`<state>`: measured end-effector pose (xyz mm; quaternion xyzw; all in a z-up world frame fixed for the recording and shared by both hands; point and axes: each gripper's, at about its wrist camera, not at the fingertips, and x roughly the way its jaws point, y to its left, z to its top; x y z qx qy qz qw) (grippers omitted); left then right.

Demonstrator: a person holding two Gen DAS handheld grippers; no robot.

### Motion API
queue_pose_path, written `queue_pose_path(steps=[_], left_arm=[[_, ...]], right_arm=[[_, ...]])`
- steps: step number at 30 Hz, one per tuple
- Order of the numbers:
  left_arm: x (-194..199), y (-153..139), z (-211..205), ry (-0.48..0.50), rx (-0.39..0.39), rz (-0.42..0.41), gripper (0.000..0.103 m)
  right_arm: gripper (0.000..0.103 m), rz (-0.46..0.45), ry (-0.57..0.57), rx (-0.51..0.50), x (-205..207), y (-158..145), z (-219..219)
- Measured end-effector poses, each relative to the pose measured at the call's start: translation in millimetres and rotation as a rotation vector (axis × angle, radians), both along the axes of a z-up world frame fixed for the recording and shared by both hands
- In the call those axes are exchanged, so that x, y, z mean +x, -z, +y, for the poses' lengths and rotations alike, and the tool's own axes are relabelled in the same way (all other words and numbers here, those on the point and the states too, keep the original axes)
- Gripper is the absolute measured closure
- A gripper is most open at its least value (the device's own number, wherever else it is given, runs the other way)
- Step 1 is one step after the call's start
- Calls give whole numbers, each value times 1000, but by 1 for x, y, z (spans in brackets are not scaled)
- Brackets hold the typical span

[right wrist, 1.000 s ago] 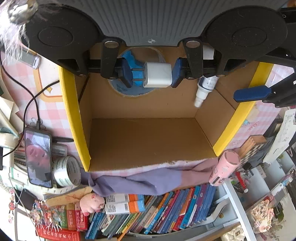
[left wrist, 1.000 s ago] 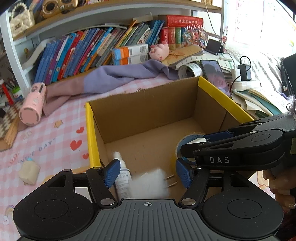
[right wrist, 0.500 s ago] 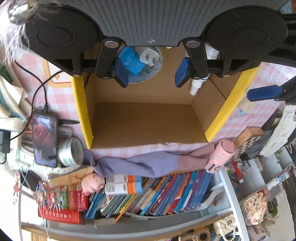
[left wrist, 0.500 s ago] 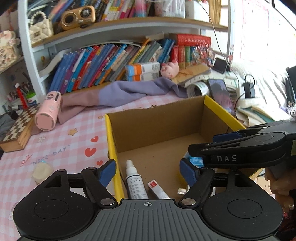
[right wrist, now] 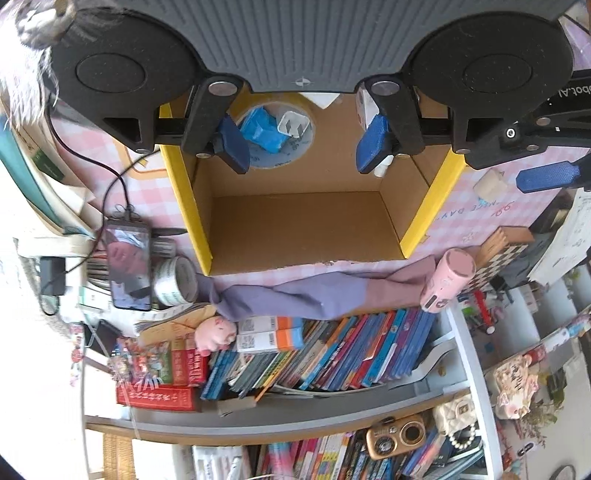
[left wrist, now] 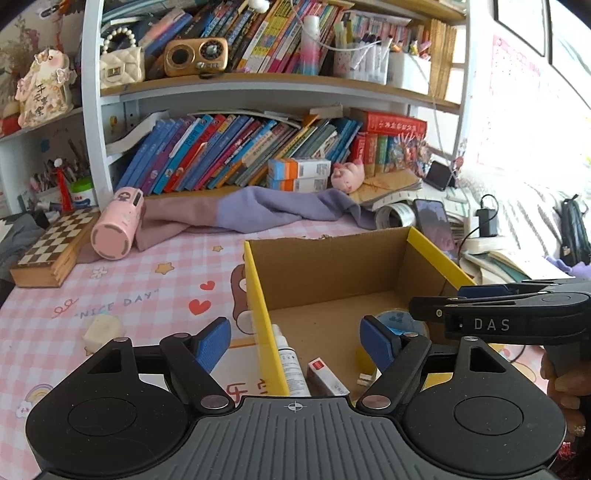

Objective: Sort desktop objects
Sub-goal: 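Raise both open tools out of the yellow box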

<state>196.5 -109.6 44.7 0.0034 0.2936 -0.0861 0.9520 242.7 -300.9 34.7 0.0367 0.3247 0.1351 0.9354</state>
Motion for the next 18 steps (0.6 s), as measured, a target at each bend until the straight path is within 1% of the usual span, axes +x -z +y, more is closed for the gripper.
queue_pose_path(steps=[10, 18], left_arm=[[-28, 3, 22, 87, -26, 2, 24], [-59, 9, 53, 94, -72, 27, 24]], right_arm=[[41, -11, 114, -21, -49, -3, 16], [41, -18, 179, -72, -95, 0, 39]])
